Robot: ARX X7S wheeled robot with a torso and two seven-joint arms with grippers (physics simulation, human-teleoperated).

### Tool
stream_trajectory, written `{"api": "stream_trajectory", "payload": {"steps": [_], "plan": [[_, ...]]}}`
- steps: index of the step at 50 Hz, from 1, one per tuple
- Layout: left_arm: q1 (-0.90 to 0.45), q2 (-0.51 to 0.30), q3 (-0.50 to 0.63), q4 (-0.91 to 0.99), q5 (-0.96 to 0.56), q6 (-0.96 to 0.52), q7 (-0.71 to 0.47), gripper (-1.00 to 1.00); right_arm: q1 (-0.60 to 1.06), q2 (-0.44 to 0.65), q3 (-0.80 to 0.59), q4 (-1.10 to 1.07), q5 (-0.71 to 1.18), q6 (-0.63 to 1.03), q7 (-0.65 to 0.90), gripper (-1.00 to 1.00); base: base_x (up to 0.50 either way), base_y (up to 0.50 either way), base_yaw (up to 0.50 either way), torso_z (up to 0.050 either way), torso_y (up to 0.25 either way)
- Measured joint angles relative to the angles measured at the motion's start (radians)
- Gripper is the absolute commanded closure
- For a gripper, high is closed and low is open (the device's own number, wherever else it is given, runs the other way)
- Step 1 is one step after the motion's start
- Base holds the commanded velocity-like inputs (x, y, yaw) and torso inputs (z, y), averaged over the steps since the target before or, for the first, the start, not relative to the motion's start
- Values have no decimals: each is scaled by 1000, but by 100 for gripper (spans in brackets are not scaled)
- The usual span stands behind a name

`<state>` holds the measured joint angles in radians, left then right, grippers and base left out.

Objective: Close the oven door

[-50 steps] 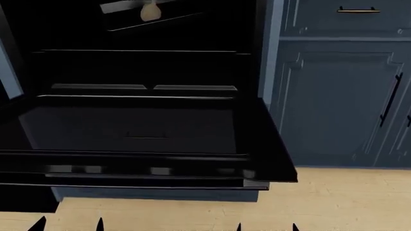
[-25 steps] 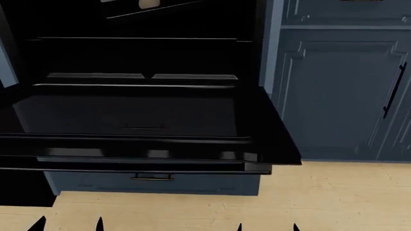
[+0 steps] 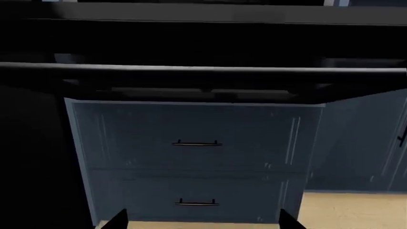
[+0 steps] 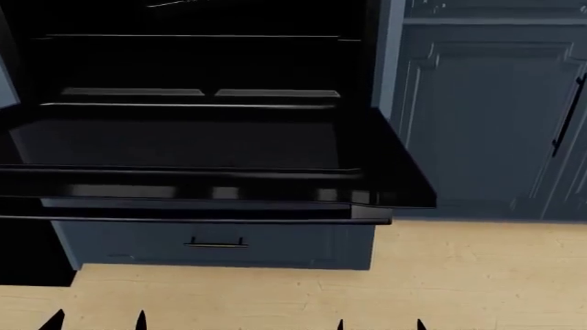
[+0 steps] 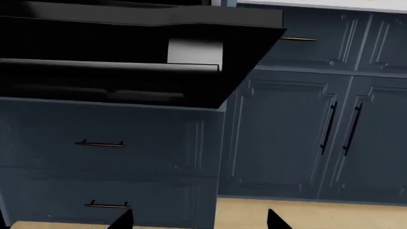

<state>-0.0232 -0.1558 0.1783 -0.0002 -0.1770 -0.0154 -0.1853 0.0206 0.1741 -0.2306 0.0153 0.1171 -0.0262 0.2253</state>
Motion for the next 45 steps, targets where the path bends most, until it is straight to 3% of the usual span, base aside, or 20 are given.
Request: {"api": "stream_trajectory", "payload": {"steps": [10, 37, 45], "plan": [[0, -6, 7, 3, -4, 0, -7, -100, 0, 6, -7, 0, 3, -4, 3, -100, 0, 0, 0, -50, 0], [0, -18, 24, -2, -16, 26, -16, -100, 2, 22, -33, -3, -6, -4, 15, -100, 0, 485, 0, 0, 0], [-3, -23, 28, -3, -18, 22, -22, -100, 3, 23, -37, -4, -2, -8, 18, -100, 0, 53, 0, -22, 0]]}}
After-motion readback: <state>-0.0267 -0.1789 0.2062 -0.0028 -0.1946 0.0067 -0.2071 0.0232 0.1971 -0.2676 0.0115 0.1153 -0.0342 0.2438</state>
